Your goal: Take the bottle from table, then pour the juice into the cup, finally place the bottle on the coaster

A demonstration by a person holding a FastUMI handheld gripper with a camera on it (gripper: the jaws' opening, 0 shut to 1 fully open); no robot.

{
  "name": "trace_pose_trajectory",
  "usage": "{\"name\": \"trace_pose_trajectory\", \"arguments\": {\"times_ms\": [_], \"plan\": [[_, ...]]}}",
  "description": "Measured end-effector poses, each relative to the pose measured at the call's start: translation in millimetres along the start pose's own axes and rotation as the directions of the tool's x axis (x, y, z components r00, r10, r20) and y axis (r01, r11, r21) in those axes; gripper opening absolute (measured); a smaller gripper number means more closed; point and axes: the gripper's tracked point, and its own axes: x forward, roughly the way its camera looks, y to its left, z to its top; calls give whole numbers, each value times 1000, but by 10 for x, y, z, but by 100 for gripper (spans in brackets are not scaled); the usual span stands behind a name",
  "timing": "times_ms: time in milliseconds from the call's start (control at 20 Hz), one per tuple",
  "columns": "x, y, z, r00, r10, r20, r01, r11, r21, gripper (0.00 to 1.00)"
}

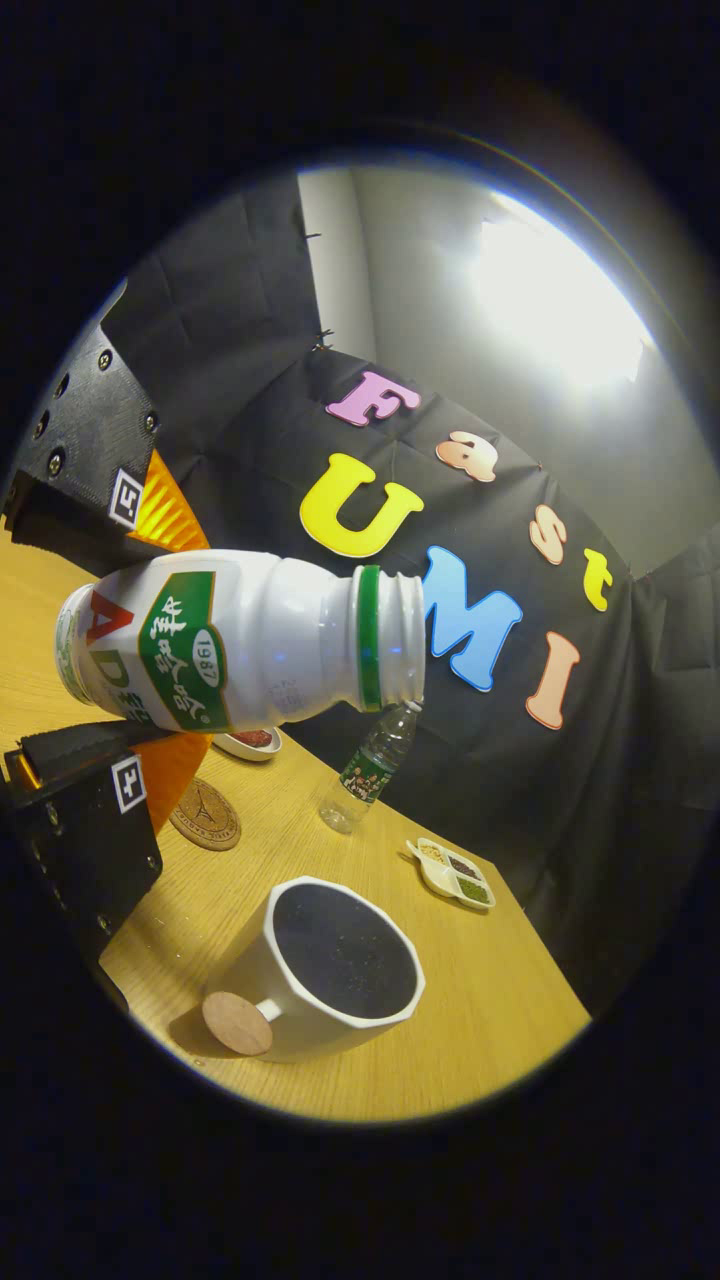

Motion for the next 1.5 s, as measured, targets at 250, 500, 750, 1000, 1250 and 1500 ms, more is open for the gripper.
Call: {"name": "trace_pose_trajectory", "arguments": {"times_ms": [250, 500, 750, 1000, 1250, 1500], "plan": [[52, -34, 66, 1000, 24, 8, -25, 989, 144, 67], [84, -8, 161, 998, 50, 28, -55, 967, 251, 67], [81, -2, 204, 996, 69, 52, -82, 940, 332, 67], [93, 24, 202, 994, 80, 73, -103, 909, 403, 67], [108, 37, 232, 991, 92, 100, -128, 883, 452, 67], [102, 44, 261, 988, 101, 119, -147, 866, 478, 67]]}}
